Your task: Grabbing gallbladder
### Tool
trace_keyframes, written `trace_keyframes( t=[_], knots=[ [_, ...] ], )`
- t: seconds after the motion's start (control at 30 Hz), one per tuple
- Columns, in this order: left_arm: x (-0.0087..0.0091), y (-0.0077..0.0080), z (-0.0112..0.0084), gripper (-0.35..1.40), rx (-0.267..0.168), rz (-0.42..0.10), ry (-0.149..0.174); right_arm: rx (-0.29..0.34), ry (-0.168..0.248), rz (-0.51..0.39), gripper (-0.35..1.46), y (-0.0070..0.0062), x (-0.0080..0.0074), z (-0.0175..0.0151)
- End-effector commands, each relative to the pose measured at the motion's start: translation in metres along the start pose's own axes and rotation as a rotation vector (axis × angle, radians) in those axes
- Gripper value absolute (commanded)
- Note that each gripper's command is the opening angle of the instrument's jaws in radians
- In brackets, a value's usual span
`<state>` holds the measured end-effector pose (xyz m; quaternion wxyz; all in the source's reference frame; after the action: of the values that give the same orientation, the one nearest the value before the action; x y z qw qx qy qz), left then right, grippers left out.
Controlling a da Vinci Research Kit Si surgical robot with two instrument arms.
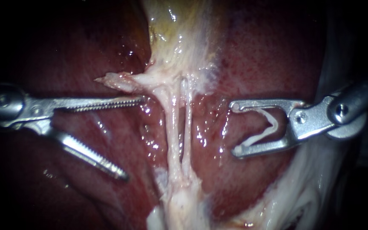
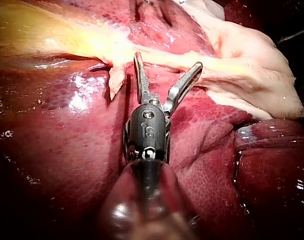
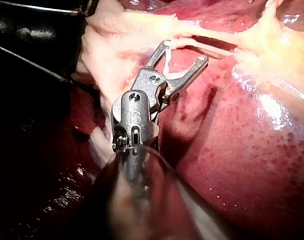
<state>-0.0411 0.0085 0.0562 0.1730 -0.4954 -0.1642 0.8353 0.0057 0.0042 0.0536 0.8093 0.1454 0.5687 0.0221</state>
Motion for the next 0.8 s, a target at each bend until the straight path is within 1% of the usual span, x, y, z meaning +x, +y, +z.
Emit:
trace_keyframes(
  t=[0.03,0.1,0.17,0.2,0.27,0.33,0.43,0.53,0.63,0.73,0.8],
  knots=[
    [0.0002,0.0000,-0.0002,1.23,0.002,-0.010,-0.001,0.000,0.000,0.000,0.50,0.0000,0.0000,0.0000],
    [0.0005,-0.0005,-0.0007,1.21,0.015,-0.012,-0.002,0.000,0.000,0.000,0.50,0.0000,0.0000,0.0000],
    [0.0010,-0.0015,-0.0013,1.21,0.033,-0.017,-0.003,0.000,0.000,0.000,0.50,0.0000,0.0000,0.0000],
    [0.0013,-0.0021,-0.0016,1.21,0.037,-0.020,-0.003,0.000,0.000,0.000,0.50,0.0000,0.0000,0.0000],
    [0.0018,-0.0038,-0.0022,1.20,0.048,-0.028,-0.003,0.000,0.000,0.000,0.50,0.0000,0.0000,0.0000],
    [0.0019,-0.0054,-0.0025,1.20,0.067,-0.034,-0.005,0.000,0.000,0.000,0.50,0.0000,0.0000,0.0000],
    [0.0012,-0.0073,-0.0024,1.16,0.074,-0.037,-0.005,0.000,0.000,0.000,0.50,0.0000,0.0000,0.0000],
    [0.0003,-0.0086,-0.0020,1.11,0.076,-0.035,-0.006,0.000,0.000,0.000,0.50,0.0000,0.0000,0.0000],
    [-0.0007,-0.0097,-0.0015,1.01,0.079,-0.032,-0.003,0.000,0.000,0.000,0.50,0.0000,0.0000,0.0000],
    [-0.0017,-0.0102,-0.0011,0.76,0.080,-0.033,-0.018,0.000,0.000,0.000,0.50,0.0000,0.0000,0.0000],
    [-0.0023,-0.0100,-0.0010,0.46,0.080,-0.049,-0.035,0.000,0.000,0.000,0.50,0.0000,0.0000,0.0000]
  ],
)
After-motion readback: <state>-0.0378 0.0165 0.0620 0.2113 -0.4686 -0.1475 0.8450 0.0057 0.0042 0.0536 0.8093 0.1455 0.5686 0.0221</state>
